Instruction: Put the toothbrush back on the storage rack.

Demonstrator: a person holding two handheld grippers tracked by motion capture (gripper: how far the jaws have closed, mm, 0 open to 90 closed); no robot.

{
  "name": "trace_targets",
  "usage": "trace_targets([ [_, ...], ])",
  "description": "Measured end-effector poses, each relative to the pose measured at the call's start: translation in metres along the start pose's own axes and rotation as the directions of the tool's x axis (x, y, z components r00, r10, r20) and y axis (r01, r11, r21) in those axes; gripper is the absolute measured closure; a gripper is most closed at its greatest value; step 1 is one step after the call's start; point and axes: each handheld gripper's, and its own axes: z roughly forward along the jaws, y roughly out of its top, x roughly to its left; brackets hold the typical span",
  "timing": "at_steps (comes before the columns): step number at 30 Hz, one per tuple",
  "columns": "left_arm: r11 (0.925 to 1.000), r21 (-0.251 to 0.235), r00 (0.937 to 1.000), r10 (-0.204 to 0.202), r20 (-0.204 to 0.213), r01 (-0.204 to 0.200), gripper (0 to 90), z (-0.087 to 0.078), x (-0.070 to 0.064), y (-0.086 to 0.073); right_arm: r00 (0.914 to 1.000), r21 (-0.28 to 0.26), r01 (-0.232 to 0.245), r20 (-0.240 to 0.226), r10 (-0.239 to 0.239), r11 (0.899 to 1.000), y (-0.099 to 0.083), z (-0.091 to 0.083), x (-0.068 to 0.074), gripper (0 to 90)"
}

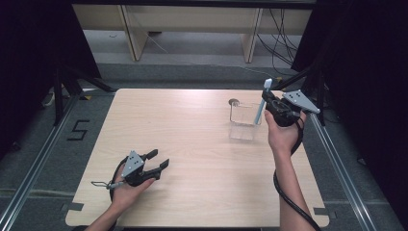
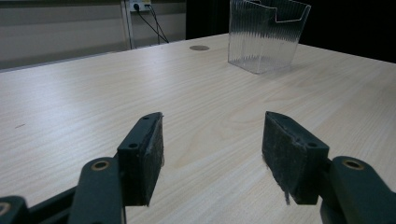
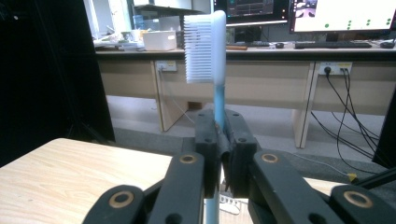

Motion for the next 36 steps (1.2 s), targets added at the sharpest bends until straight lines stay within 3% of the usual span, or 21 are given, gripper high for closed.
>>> trace_targets([
  [27, 1.0000, -0.002, 1.0000, -0.002, -0.001, 0.002, 38.4, 0.000, 0.000, 0.000, 0.9997, -0.001, -0.022, 0.014, 0.022, 1.000, 0.007, 0.013, -0.005, 86.1],
  [31, 1.0000, -0.001, 1.0000, -0.002, -0.001, 0.002, 38.4, 0.000, 0.000, 0.000, 0.9997, -0.009, -0.002, 0.023, 0.002, 1.000, 0.008, 0.015, -0.008, 86.1],
  [36, 1.0000, 0.000, 1.0000, -0.002, -0.001, 0.002, 38.4, 0.000, 0.000, 0.000, 0.9995, -0.004, -0.009, 0.029, 0.009, 1.000, 0.007, 0.016, -0.009, 86.1],
])
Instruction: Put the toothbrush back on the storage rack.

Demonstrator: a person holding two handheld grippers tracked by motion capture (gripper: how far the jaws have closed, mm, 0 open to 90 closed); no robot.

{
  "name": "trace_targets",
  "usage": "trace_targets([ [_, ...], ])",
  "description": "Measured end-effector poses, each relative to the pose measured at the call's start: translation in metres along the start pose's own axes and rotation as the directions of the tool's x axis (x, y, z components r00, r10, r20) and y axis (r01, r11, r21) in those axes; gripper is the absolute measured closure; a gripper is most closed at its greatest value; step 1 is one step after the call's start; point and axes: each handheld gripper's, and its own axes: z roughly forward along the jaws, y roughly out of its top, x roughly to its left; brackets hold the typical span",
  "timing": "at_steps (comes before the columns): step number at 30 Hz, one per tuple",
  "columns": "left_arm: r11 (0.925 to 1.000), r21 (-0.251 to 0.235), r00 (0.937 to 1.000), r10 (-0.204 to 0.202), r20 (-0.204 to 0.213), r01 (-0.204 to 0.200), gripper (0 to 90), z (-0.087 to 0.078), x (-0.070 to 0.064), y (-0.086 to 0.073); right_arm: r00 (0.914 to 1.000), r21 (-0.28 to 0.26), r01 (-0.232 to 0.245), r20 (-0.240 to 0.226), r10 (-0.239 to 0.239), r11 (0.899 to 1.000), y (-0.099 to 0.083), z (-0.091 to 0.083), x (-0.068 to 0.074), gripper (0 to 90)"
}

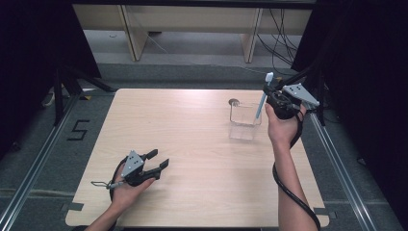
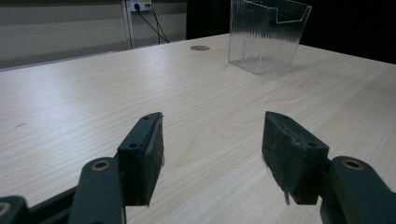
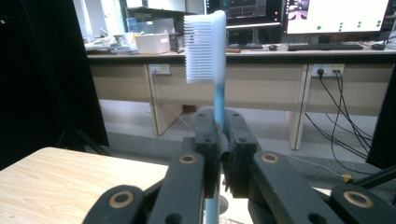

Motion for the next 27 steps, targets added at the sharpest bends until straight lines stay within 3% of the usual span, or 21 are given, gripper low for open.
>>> trace_targets([
  [20, 1.0000, -0.001, 1.0000, 0.001, -0.001, -0.001, 38.5, 0.000, 0.000, 0.000, 0.9991, 0.024, -0.014, 0.039, 0.013, 1.000, -0.013, 0.005, -0.010, 86.0],
  [27, 1.0000, -0.001, 1.0000, 0.001, 0.000, -0.001, 38.5, 0.000, 0.000, 0.000, 0.9993, 0.032, -0.014, 0.034, 0.013, 0.999, -0.019, 0.005, -0.011, 86.0],
])
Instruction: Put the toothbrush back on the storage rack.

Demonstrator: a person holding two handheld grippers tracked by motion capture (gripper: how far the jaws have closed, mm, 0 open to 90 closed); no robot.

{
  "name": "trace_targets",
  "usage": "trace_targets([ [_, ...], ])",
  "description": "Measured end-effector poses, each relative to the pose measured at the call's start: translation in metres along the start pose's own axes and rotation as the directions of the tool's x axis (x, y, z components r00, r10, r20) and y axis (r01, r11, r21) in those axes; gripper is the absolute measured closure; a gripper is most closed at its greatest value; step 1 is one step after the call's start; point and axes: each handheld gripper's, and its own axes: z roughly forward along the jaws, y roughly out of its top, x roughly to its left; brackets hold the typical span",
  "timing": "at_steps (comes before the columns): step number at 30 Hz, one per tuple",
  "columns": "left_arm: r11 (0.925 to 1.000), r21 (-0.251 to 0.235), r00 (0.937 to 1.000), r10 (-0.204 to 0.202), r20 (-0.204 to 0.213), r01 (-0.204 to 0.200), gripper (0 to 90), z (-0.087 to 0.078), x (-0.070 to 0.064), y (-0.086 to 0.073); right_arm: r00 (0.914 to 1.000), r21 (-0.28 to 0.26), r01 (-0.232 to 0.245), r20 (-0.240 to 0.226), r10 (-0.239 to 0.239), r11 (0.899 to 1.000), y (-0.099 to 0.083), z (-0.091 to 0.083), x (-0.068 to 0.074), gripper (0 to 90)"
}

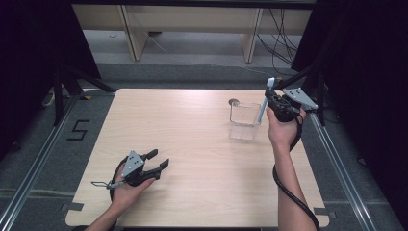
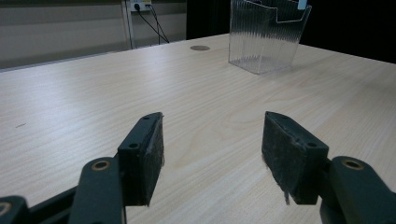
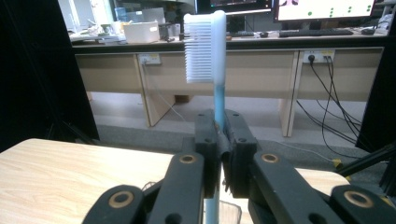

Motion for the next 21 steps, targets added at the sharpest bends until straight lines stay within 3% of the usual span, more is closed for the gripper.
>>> trace_targets([
  [13, 0.9999, -0.016, 0.9999, -0.006, 0.008, 0.006, 38.5, 0.001, 0.001, -0.001, 0.9999, 0.033, -0.011, 0.007, 0.010, 0.999, -0.010, 0.001, 0.000, 85.9],
  [21, 1.0000, 0.000, 1.0000, -0.002, -0.001, 0.002, 38.5, 0.000, 0.000, 0.000, 0.9994, 0.026, -0.033, 0.012, 0.033, 0.999, -0.015, -0.002, 0.000, 85.9],
])
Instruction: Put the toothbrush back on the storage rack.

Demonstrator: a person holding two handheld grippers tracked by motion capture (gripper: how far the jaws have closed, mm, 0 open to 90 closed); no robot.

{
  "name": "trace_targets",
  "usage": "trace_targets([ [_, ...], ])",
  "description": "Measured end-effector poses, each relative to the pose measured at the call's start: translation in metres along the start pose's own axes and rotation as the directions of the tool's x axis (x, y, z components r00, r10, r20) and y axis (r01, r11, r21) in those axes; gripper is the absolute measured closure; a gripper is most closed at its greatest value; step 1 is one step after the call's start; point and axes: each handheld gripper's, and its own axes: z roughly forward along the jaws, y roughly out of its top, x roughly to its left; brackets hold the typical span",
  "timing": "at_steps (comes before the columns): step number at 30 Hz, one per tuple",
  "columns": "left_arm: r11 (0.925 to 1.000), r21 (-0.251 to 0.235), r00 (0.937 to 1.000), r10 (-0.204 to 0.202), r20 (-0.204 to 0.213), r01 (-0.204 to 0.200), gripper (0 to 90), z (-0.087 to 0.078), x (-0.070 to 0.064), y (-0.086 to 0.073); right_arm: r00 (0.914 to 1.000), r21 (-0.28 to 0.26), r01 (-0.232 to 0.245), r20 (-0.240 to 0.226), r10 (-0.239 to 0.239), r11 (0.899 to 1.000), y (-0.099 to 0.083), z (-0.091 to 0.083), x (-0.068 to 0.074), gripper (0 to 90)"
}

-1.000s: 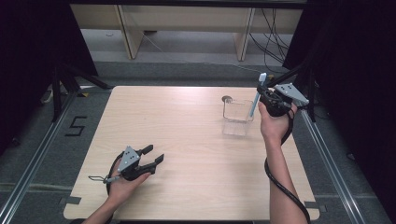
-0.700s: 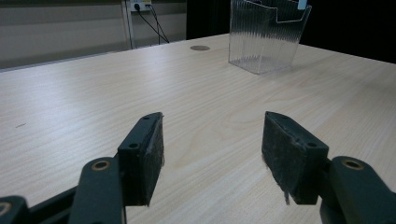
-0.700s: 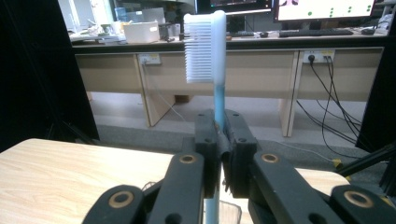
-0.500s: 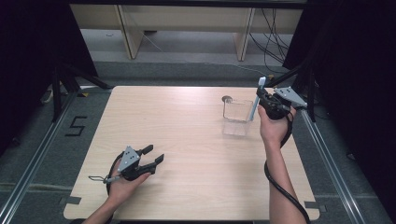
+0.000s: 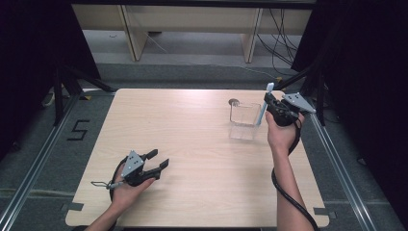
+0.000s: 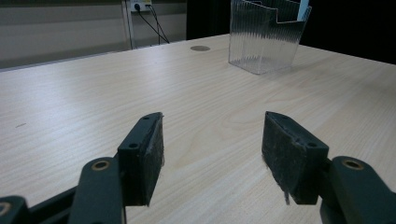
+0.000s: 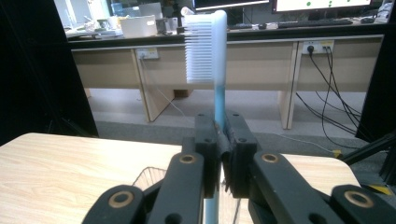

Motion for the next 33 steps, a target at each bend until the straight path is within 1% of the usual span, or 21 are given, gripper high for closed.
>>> trace_targets([
  [2, 1.0000, 0.000, 1.0000, 0.000, 0.000, 0.000, 38.5, 0.000, 0.000, 0.000, 0.9999, 0.003, 0.012, 0.001, -0.012, 1.000, -0.001, 0.000, -0.001, 85.9],
  [5, 1.0000, 0.001, 1.0000, 0.000, 0.001, 0.000, 38.5, 0.000, 0.000, 0.000, 1.0000, 0.006, 0.001, -0.005, -0.001, 1.000, -0.004, 0.000, -0.002, 85.8],
  [6, 1.0000, 0.001, 1.0000, -0.001, 0.001, 0.001, 38.5, 0.000, 0.000, 0.000, 1.0000, 0.010, 0.000, 0.002, 0.000, 1.000, -0.005, -0.001, -0.002, 85.9],
  [7, 1.0000, 0.001, 1.0000, -0.001, 0.000, 0.001, 38.5, 0.000, 0.000, 0.000, 1.0000, 0.004, 0.007, -0.004, -0.007, 1.000, -0.006, 0.000, -0.003, 85.9],
  [9, 1.0000, -0.001, 1.0000, -0.002, 0.001, 0.002, 38.5, 0.000, 0.000, 0.000, 0.9999, 0.015, -0.009, -0.006, 0.009, 1.000, -0.008, 0.000, -0.002, 85.9],
  [10, 1.0000, 0.000, 1.0000, -0.001, 0.001, 0.001, 38.5, 0.000, 0.000, 0.000, 1.0000, 0.009, 0.001, 0.003, -0.001, 1.000, -0.009, -0.001, -0.003, 85.9],
  [13, 1.0000, 0.001, 1.0000, 0.000, 0.000, 0.000, 38.5, 0.000, 0.000, 0.000, 1.0000, 0.013, 0.002, -0.001, -0.002, 1.000, -0.012, -0.001, -0.003, 85.9],
  [14, 1.0000, 0.001, 1.0000, -0.001, 0.001, 0.001, 38.5, 0.000, 0.000, 0.000, 1.0000, 0.017, -0.006, 0.001, 0.006, 1.000, -0.013, -0.001, -0.003, 85.9],
  [16, 1.0000, 0.000, 1.0000, -0.001, 0.001, 0.001, 38.5, 0.000, 0.000, 0.000, 1.0000, 0.020, 0.001, 0.000, -0.001, 1.000, -0.014, -0.001, -0.003, 85.9],
  [17, 1.0000, 0.001, 1.0000, -0.002, 0.000, 0.002, 38.5, 0.000, 0.000, 0.000, 1.0000, 0.022, -0.008, 0.000, 0.008, 1.000, -0.014, -0.002, -0.002, 85.9],
  [19, 1.0000, 0.000, 1.0000, -0.001, 0.000, 0.001, 38.5, 0.000, 0.000, 0.000, 1.0000, 0.024, 0.002, 0.009, -0.002, 1.000, -0.015, -0.002, -0.003, 85.9],
  [20, 1.0000, 0.001, 1.0000, 0.000, 0.000, 0.000, 38.5, 0.000, 0.000, 0.000, 0.9996, 0.024, -0.027, 0.006, 0.026, 0.999, -0.016, -0.002, -0.001, 85.9],
  [22, 1.0000, 0.000, 1.0000, 0.000, -0.001, 0.000, 38.5, 0.000, 0.000, 0.000, 1.0000, 0.023, -0.005, -0.004, 0.005, 1.000, -0.017, -0.002, -0.003, 85.9],
  [24, 1.0000, 0.001, 1.0000, 0.000, -0.001, 0.000, 38.5, 0.000, 0.000, 0.000, 1.0000, 0.029, -0.005, 0.005, 0.004, 1.000, -0.018, -0.002, -0.002, 85.9],
  [25, 1.0000, 0.000, 1.0000, 0.000, -0.001, 0.000, 38.5, 0.000, 0.000, 0.000, 0.9998, 0.035, -0.020, 0.006, 0.020, 0.999, -0.018, -0.003, -0.001, 85.9],
  [28, 1.0000, 0.001, 1.0000, -0.001, 0.000, 0.001, 38.5, 0.000, 0.000, 0.000, 0.9999, 0.031, -0.013, 0.002, 0.013, 0.999, -0.019, -0.003, -0.002, 85.9],
  [29, 1.0000, 0.001, 1.0000, -0.001, 0.000, 0.001, 38.5, 0.000, 0.000, 0.000, 1.0000, 0.028, -0.001, 0.002, 0.000, 1.000, -0.020, -0.003, -0.003, 85.9],
  [30, 1.0000, 0.000, 1.0000, -0.001, 0.000, 0.001, 38.5, 0.000, 0.000, 0.000, 0.9999, 0.031, -0.015, -0.004, 0.015, 0.999, -0.020, -0.003, -0.002, 85.9],
  [31, 1.0000, 0.000, 1.0000, -0.001, 0.000, 0.001, 38.5, 0.000, 0.000, 0.000, 1.0000, 0.024, 0.001, 0.006, -0.001, 1.000, -0.021, -0.003, -0.003, 85.9],
  [32, 1.0000, 0.000, 1.0000, 0.000, -0.001, 0.000, 38.5, 0.000, 0.000, 0.000, 0.9998, 0.028, -0.017, 0.006, 0.017, 0.999, -0.021, -0.003, -0.002, 85.9],
  [33, 1.0000, 0.000, 1.0000, 0.000, -0.001, 0.000, 38.5, 0.000, 0.000, 0.000, 1.0000, 0.025, -0.002, 0.003, 0.002, 1.000, -0.021, -0.003, -0.003, 85.9],
])
